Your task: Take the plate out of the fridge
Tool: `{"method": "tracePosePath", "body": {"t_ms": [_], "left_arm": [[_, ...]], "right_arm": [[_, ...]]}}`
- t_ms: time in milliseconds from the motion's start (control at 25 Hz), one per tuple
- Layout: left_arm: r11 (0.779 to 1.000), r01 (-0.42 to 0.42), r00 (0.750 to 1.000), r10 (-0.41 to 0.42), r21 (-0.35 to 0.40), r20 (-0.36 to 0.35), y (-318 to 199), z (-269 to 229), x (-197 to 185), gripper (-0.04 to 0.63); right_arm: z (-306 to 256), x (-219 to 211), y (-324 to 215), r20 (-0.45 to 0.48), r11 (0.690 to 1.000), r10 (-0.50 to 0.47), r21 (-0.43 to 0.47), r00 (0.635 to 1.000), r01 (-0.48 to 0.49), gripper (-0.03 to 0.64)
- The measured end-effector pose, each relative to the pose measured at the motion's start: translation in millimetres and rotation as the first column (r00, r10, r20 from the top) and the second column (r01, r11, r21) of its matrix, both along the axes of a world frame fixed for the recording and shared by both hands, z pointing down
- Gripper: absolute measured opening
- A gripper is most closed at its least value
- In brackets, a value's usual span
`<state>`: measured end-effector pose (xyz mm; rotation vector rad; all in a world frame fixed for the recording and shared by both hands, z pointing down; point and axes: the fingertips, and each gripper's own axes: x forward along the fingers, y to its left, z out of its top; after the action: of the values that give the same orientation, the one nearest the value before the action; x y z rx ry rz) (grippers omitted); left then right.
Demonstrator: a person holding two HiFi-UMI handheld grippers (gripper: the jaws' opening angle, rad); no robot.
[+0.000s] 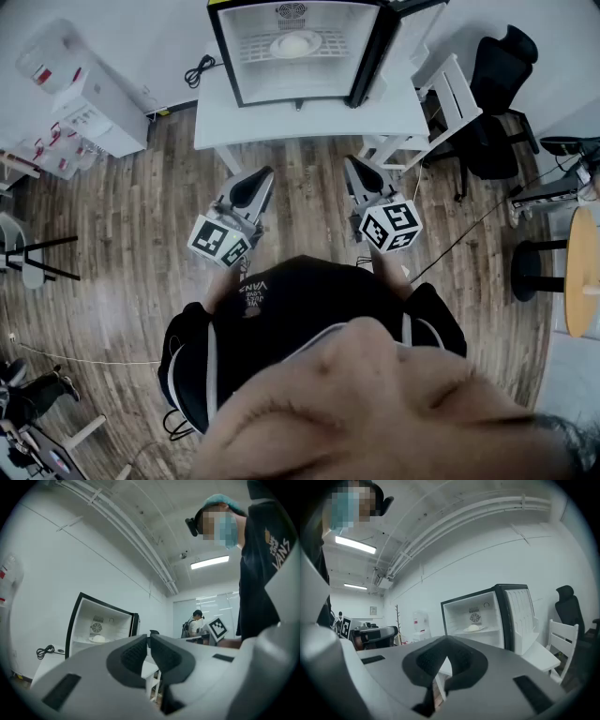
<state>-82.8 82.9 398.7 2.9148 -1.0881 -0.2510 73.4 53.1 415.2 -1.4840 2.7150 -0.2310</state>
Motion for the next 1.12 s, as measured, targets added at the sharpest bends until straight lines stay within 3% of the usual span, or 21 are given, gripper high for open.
{"method": "tracePosePath", "body": {"t_ms": [560,1120], "left_arm": [[1.0,-0.023,1.0,0.023,0.014,-0.004,-7.6,0.0,-24.9,0.031],[0.999,-0.05,0.998,0.05,-0.003,-0.027,-22.2,5.9,-35.8,0.031]], "right_arm": [[-10.8,-17.4,0.0,0.081,0.997,0.049,0.051,0.995,-0.054,0.011],[-11.5,-35.2,-15.6,0.096,0.995,0.065,0.063,0.993,-0.071,0.012]]}}
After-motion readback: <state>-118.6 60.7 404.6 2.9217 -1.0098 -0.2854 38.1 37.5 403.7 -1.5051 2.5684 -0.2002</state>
